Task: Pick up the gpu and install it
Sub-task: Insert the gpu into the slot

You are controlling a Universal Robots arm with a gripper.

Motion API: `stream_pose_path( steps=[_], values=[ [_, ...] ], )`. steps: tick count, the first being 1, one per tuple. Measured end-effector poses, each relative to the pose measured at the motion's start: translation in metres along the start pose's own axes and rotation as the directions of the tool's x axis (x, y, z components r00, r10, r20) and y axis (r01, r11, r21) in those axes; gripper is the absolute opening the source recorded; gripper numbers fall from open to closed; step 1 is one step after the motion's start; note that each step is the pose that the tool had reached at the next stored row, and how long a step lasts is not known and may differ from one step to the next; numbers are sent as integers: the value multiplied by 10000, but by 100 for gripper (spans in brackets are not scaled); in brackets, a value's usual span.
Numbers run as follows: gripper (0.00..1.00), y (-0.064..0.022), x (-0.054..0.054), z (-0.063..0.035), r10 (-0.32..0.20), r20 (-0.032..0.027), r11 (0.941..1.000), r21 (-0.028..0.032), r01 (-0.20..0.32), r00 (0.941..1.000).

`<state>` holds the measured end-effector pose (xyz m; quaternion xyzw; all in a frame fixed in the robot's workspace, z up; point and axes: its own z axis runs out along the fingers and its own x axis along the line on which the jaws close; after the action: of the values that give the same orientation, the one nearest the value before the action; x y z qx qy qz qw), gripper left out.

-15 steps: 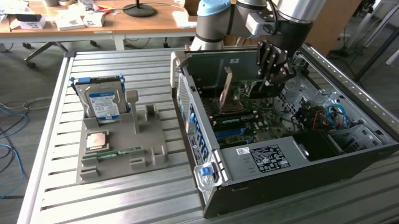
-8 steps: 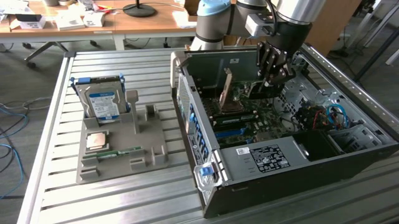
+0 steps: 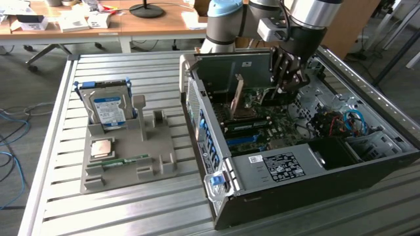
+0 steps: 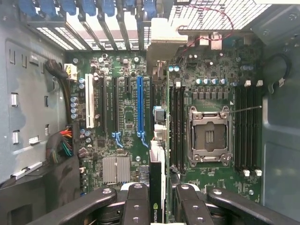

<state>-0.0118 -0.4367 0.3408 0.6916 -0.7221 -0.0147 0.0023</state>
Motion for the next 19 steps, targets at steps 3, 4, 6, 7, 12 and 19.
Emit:
stream_pose_path(
  steps=[3, 4, 6, 7, 12, 19],
  values=[
    [26, -1, 1, 33, 0, -1, 10000, 0, 0, 10000],
    [26, -1, 1, 35, 0, -3, 10000, -1, 0, 10000],
    [26, -1, 1, 35, 0, -3, 10000, -1, 0, 10000],
    [26, -1, 1, 35, 0, -3, 10000, -1, 0, 10000],
    [26, 38, 2, 37, 0, -2, 10000, 2, 0, 10000],
    [26, 70, 2, 39, -1, -1, 10000, 6, 1, 10000]
  ],
)
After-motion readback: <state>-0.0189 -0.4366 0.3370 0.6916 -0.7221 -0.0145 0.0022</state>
